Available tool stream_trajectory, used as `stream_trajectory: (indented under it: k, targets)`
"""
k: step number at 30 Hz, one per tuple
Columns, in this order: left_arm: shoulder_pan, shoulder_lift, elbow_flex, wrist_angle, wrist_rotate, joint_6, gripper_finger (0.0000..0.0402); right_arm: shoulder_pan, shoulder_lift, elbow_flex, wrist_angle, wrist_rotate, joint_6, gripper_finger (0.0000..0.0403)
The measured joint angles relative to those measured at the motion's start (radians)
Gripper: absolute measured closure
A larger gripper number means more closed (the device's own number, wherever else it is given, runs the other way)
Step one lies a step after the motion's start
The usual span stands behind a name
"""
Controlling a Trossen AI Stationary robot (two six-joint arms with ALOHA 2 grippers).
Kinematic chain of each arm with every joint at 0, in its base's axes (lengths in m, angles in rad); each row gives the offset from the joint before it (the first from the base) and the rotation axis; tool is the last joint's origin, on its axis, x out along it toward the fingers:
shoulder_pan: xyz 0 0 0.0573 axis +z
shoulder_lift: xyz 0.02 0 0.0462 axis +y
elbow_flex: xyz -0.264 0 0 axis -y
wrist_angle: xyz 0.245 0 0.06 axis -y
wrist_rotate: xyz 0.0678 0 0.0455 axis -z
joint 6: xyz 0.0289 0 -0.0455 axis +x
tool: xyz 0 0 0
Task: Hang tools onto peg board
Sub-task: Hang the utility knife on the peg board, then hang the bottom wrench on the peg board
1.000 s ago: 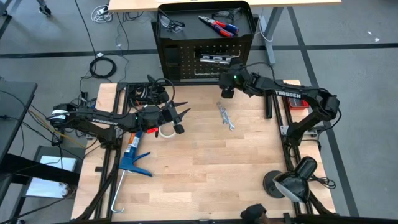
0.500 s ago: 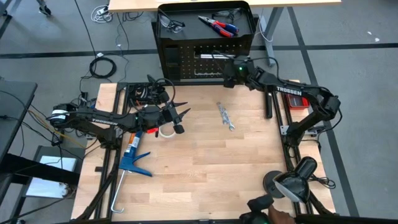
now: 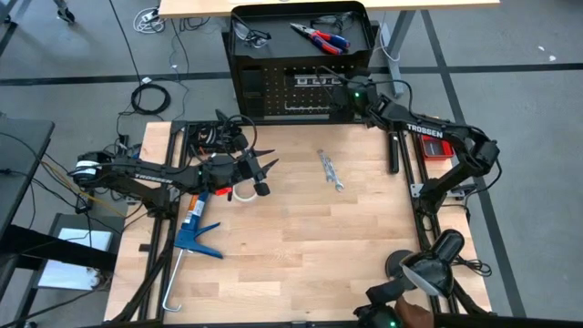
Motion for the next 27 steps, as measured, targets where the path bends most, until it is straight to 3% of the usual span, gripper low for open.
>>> stream_trajectory:
  k: [10,14,19,22,27]
  targets:
    - [0.000,0.000,0.000,-0.030,0.000,0.003,0.0262,0.110,-0.014,0.000,-0.121,-0.019,0.098,0.0240]
    - [0.000,-0.001,0.000,-0.043,0.008,0.019,0.0262,0.183,-0.015,0.000,-0.245,-0.077,0.260,0.0243]
    - [0.000,-0.001,0.000,-0.052,0.045,0.019,0.0262,0.219,-0.013,-0.009,-0.427,-0.207,0.611,0.0246]
    - [0.000,-0.001,0.000,-0.041,0.069,0.019,0.0262,0.216,-0.013,-0.065,-0.411,-0.248,0.777,0.0241]
    - [0.000,-0.001,0.000,-0.039,0.118,0.016,0.0262,0.217,-0.003,-0.189,-0.354,-0.288,0.912,0.0222]
